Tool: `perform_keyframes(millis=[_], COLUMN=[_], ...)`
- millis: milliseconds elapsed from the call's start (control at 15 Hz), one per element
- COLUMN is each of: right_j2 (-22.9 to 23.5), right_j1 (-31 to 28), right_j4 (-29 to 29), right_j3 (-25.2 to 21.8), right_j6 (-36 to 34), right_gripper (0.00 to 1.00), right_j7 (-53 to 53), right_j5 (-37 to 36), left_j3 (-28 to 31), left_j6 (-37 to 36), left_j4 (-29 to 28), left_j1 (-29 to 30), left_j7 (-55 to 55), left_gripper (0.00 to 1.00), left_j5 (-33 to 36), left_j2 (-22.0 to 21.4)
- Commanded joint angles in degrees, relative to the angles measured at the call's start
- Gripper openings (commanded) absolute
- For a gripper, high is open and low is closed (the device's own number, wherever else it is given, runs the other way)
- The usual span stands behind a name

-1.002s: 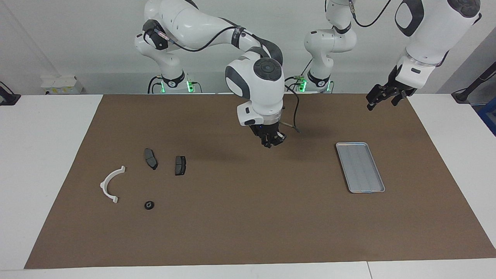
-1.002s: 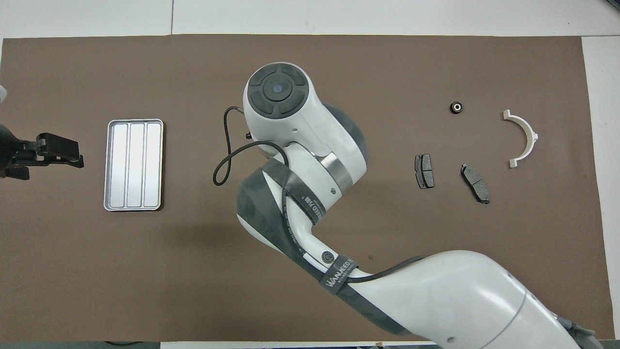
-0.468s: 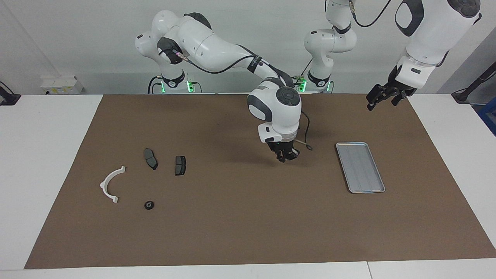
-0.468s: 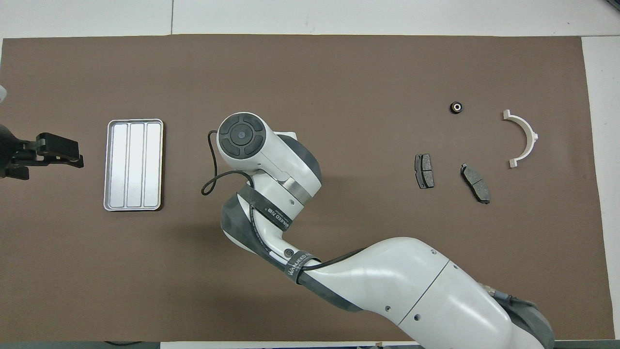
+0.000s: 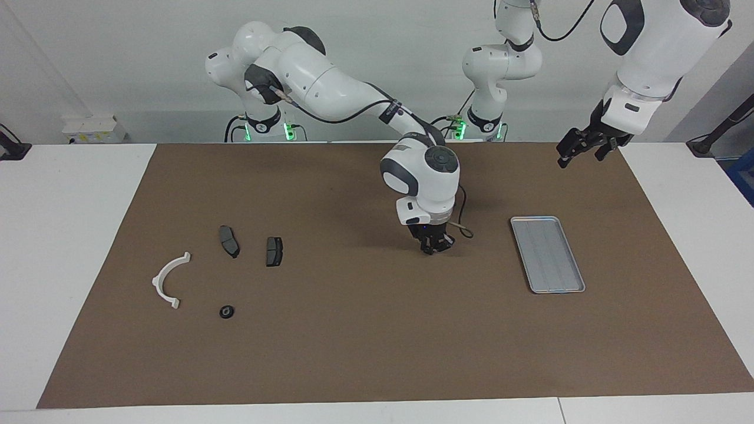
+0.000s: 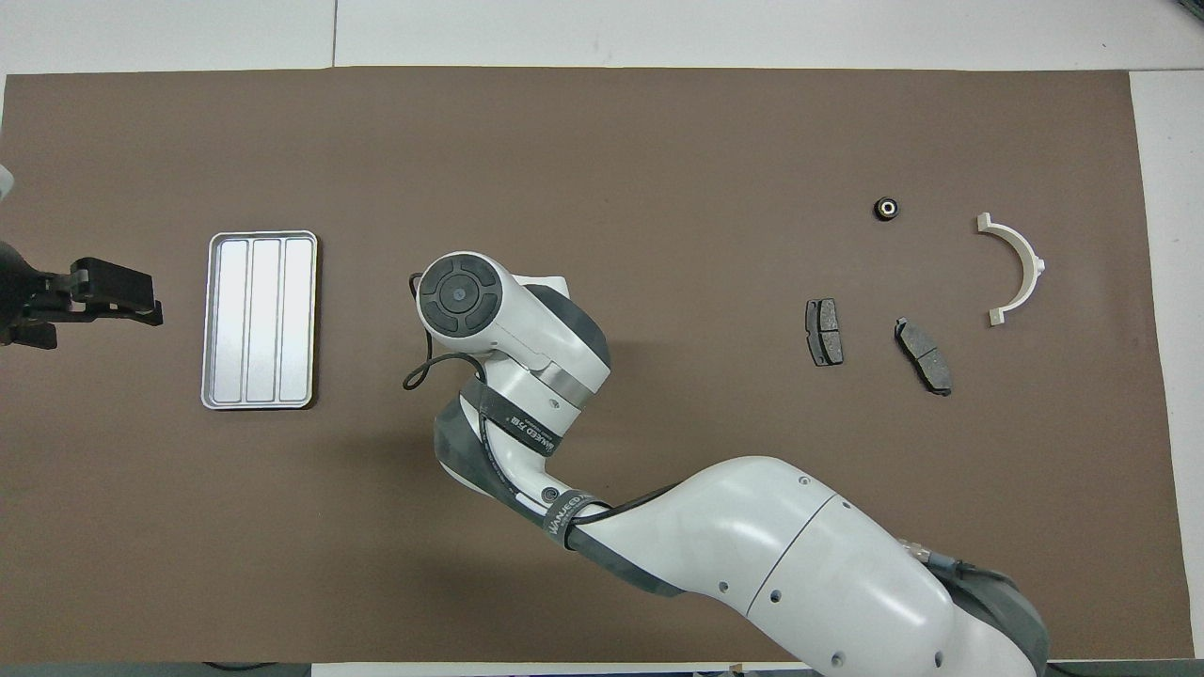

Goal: Pick bearing gear from pile to tray
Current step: 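Carry the black ring with the right gripper to mid-table and release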

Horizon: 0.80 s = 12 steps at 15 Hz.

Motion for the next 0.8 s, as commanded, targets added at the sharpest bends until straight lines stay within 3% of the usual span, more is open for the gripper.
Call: perform_keyframes(millis=[0,67,134,468,735], right_j2=[1.05,1.05,1.05,-0.09,-7.99], right_j1=[0.1,0.01,0.1,-2.61,-11.21], right_j4=[-0.02,0.24,0.85,11.91,12.99], right_j3=[-0.06,-0.15,-0.15,0.81,0.91], right_j6=[-0.29,-1.52,-3.44,-18.02,-25.15], right_gripper=[0.0,0.7,1.0,1.0,1.0], right_j7=[1.43,1.43,1.34,-4.26,-23.82], right_j5=[-1.07,-1.07,-1.16,1.29,5.33], left_j3=[0.01,0.01,0.01,0.01,0.01], left_j6=[-0.38,-0.38,-0.38,-0.38,-0.38], left_j4=[-0.86,-0.86,-0.86,-0.86,-0.86], left_j1=[0.19,0.19,0.19,0.19,0.19], left_j7=[0.12,0.12,0.12,0.12,0.03], left_gripper=[1.0,1.0,1.0,1.0,1.0], left_j5=[-0.55,-0.55,-0.63,-0.63,-0.63], left_j2=[-1.2,-1.2,-1.2,-1.2,-1.2])
